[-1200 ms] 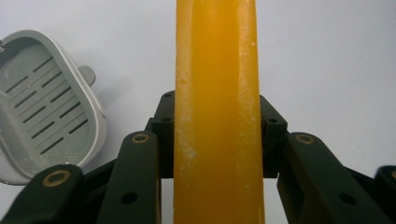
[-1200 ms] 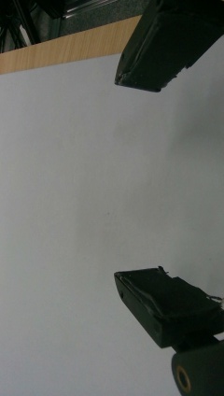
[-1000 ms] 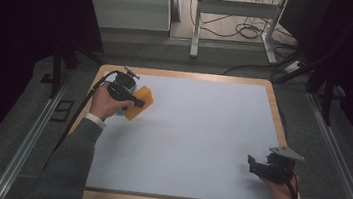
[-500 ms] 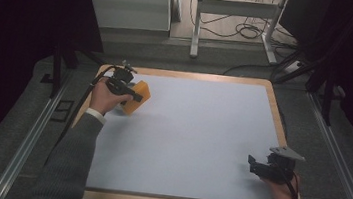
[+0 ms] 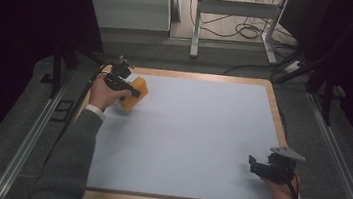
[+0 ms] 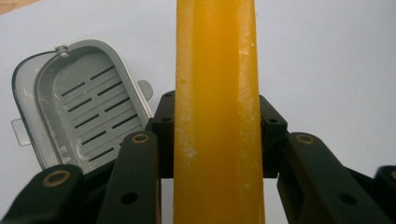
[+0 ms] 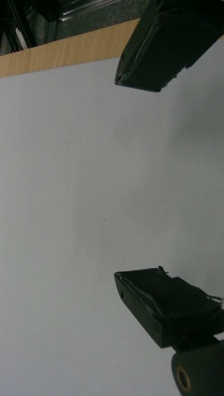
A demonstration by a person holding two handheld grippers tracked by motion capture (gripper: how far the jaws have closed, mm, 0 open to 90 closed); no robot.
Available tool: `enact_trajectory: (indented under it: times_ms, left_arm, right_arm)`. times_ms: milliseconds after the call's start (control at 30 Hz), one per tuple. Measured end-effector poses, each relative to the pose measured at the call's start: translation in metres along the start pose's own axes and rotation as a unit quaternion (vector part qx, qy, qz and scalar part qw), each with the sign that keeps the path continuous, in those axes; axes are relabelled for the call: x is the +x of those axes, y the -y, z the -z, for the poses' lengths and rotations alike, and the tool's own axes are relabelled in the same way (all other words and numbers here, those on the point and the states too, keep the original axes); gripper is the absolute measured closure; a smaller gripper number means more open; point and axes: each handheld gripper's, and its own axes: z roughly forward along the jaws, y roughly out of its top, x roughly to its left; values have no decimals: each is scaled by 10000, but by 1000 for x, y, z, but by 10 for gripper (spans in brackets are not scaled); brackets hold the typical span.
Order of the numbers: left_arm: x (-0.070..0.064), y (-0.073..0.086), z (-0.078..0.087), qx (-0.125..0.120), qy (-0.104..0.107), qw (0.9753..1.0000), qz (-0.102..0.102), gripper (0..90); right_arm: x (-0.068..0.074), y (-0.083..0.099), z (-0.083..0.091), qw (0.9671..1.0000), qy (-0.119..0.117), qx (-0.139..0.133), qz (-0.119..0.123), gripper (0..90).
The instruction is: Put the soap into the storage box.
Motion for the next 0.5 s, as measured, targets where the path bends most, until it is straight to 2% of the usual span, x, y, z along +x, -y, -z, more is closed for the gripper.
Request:
enact_trajectory:
  times_ms: [300, 500]
  left_arm:
    - [14, -3, 0, -75, -17, 9997, 229, 610]
    - [21, -3, 0, -78, -43, 9995, 310, 610]
  right_arm:
    - [0, 0, 0, 10000, -3, 21, -5, 63]
    - [-1, 0, 0, 10000, -7, 10, -10, 63]
